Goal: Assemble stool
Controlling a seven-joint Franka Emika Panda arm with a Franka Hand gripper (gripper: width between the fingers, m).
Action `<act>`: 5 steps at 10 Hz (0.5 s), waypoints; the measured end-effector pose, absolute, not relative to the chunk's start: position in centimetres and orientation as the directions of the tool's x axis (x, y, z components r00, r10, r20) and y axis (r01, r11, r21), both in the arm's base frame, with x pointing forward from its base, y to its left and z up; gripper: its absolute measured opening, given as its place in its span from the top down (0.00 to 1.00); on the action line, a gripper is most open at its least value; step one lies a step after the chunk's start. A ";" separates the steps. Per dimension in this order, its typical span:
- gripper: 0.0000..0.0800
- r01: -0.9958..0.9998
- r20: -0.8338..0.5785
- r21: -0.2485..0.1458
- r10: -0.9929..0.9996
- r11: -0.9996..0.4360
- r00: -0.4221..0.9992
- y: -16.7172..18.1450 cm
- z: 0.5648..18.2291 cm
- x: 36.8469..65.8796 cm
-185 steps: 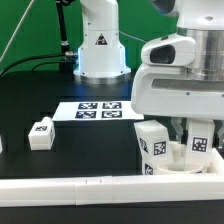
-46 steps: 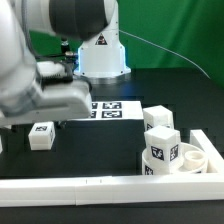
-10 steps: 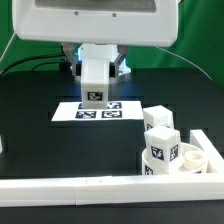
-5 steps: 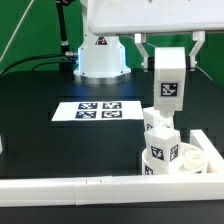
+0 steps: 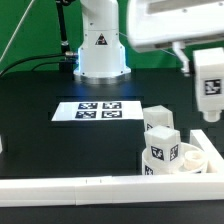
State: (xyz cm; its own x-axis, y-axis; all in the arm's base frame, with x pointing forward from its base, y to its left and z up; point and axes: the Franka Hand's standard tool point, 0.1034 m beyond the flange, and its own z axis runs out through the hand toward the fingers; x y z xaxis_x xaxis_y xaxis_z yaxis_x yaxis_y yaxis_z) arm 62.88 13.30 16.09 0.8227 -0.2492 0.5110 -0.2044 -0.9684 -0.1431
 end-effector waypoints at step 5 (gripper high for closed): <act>0.58 -0.165 0.555 -0.113 -0.200 -0.980 0.807 12.1 15.2 62.7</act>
Offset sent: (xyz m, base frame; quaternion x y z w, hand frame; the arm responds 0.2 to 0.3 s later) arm 0.0000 0.0000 0.0000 0.0000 0.0000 0.0000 1.0000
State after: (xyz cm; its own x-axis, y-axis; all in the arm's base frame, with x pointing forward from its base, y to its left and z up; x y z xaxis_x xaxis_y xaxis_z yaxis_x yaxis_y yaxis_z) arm 62.66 12.05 15.23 0.8073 -0.1996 0.5553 -0.1646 -0.9799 -0.1129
